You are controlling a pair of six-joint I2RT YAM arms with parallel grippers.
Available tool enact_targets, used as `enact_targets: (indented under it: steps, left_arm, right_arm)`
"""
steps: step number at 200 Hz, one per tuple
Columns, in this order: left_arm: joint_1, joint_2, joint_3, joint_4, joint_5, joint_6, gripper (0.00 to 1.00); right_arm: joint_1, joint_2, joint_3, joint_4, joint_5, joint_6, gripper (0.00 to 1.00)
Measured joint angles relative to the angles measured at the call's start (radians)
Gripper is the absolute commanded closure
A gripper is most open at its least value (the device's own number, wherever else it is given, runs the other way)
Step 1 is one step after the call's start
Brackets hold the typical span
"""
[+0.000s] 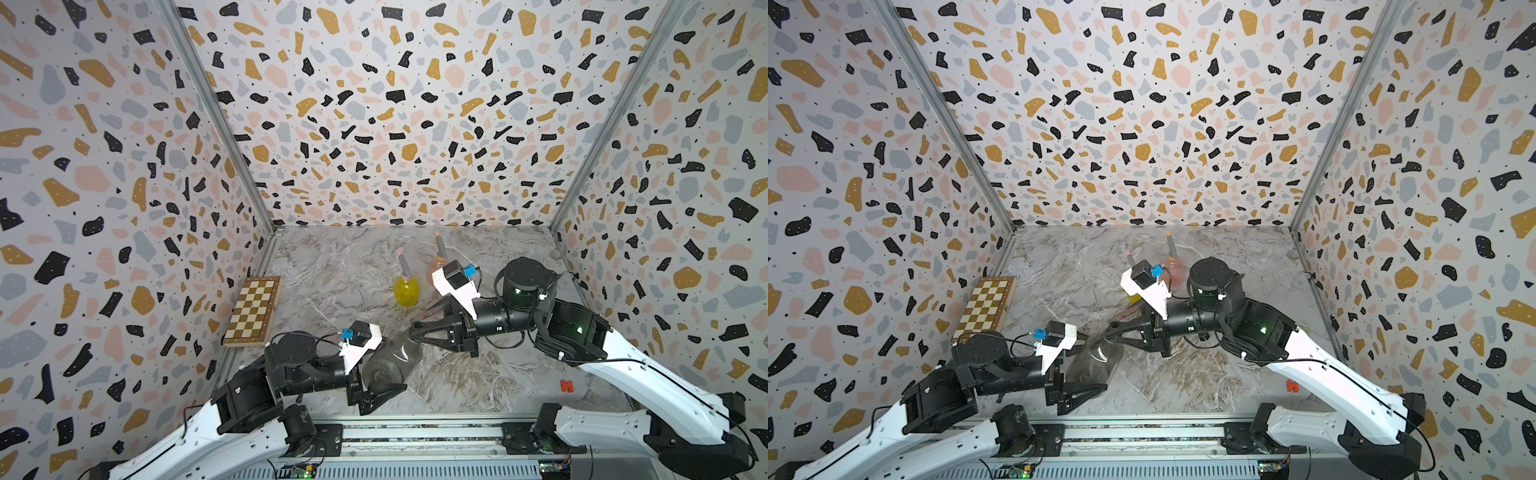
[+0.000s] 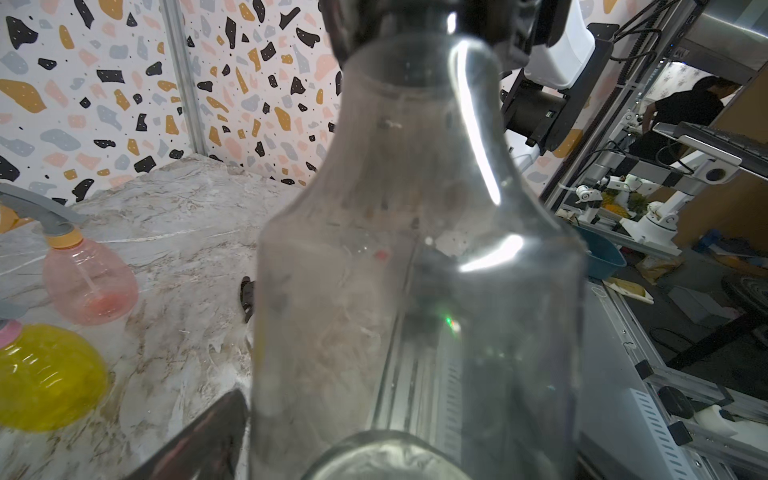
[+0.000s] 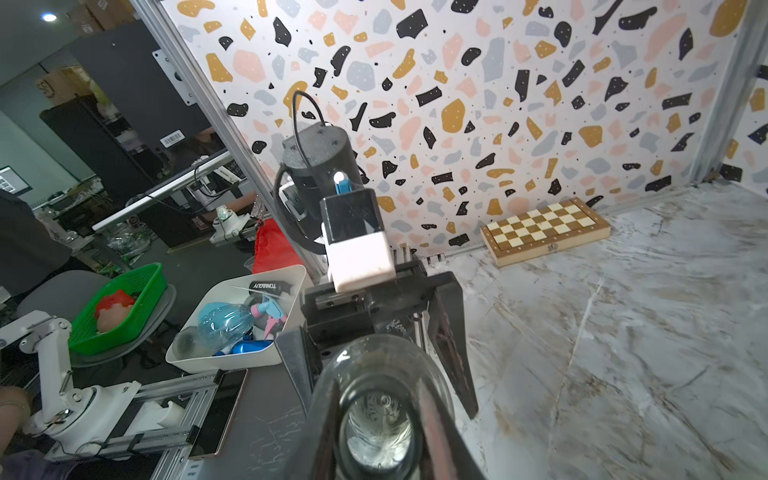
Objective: Attach spray nozzles to spray bottles
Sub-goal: Pick up the spray bottle from the center of the board.
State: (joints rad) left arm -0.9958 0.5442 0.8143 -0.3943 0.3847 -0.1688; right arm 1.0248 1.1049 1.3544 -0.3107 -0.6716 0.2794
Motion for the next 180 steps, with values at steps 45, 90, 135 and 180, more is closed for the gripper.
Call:
enact_targets:
  steps: [45, 90, 135, 180]
  left_arm:
    - [0.000, -0.011, 0.000, 0.000, 0.000, 0.000, 0.01]
    - [0.000, -0.026, 0.000, 0.002, 0.001, -0.002, 0.01]
    - [0.000, -0.031, 0.000, 0.006, 0.004, -0.004, 0.05]
    - [0.000, -0.035, 0.000, 0.006, 0.007, -0.005, 0.15]
  right_arm:
    - [0.023, 0.007, 0.010, 0.060, 0.041, 0.018, 1.00]
    - [0.033, 0.008, 0.010, 0.102, 0.056, 0.037, 1.00]
    - [0.044, 0.009, 0.010, 0.111, 0.064, 0.043, 1.00]
    - [0.049, 0.008, 0.010, 0.111, 0.089, 0.050, 0.62]
